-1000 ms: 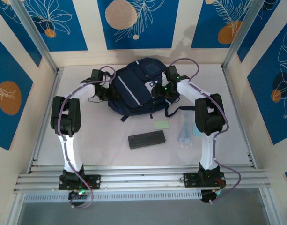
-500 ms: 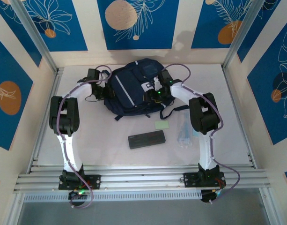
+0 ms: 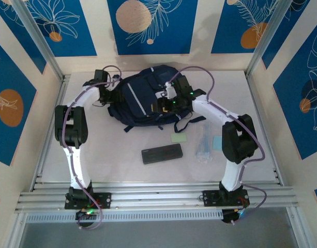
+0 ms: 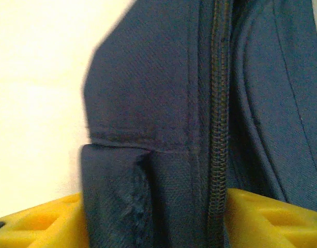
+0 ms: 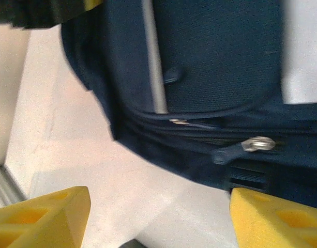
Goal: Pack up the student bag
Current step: Unzip the student bag at the top-center of the table.
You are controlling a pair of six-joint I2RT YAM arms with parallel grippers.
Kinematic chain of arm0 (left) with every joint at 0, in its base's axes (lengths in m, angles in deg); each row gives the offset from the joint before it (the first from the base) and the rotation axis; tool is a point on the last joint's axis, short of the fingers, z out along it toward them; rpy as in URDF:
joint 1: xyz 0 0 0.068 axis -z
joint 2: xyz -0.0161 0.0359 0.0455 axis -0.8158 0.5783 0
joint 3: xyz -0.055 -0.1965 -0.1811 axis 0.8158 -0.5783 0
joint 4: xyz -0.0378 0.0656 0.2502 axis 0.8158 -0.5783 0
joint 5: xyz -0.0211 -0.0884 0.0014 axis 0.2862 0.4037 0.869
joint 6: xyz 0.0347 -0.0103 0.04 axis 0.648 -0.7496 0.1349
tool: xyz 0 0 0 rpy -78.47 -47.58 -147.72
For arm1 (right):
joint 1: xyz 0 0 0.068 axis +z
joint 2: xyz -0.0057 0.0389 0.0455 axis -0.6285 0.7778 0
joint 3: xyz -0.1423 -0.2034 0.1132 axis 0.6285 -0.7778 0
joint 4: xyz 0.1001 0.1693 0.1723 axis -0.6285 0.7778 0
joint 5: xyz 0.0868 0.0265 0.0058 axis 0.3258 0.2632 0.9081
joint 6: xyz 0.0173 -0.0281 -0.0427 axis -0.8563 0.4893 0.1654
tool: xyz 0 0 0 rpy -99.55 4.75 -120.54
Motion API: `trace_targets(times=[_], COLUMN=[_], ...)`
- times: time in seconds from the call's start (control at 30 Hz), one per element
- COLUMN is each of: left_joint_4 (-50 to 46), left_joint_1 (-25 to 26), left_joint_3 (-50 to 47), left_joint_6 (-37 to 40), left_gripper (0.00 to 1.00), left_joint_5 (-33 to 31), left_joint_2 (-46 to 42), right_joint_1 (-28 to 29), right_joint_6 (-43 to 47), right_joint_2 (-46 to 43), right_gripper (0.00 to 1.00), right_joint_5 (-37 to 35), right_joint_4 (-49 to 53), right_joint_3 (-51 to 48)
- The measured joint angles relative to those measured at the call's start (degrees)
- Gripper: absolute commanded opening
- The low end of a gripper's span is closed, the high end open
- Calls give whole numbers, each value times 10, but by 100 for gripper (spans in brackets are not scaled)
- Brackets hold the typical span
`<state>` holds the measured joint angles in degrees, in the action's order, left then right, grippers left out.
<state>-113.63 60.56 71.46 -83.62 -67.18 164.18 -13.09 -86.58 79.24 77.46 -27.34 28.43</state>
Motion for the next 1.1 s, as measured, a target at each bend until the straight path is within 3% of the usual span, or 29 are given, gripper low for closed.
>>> trace_targets(times=[0.23, 0.4, 0.57, 0.67, 0.73, 0.8, 0.97, 1.1], left_joint_4=[-13, 79, 240, 323, 343, 343, 276, 242], left_joint_1=[18, 75, 132, 157, 168, 177, 194, 214], left_joint_3=[-71, -167, -236, -241, -241, -235, -185, -175], left_joint_6=[-7, -82, -212, -281, -306, -319, -304, -294], left_gripper=[63, 59, 58, 57, 57, 57, 57, 58], left_joint_5=[0, 112, 231, 276, 285, 284, 236, 206], left_joint_2=[-101, -190, -167, -110, -79, -61, -58, -58], right_joint_1=[-102, -159, -160, -156, -156, -157, -157, -157], right_joint_6=[-59, -109, -160, -184, -195, -205, -229, -233], right_joint_2=[-3, 33, 83, 115, 127, 128, 128, 129], right_gripper=[70, 70, 69, 55, 33, 17, 0, 0], right_joint_5=[-78, -76, -49, -32, -26, -21, -14, -13], right_joint_4=[6, -17, -65, -89, -93, -101, -122, -131], right_joint_3=[-53, -61, -61, -60, -56, -55, -56, -60])
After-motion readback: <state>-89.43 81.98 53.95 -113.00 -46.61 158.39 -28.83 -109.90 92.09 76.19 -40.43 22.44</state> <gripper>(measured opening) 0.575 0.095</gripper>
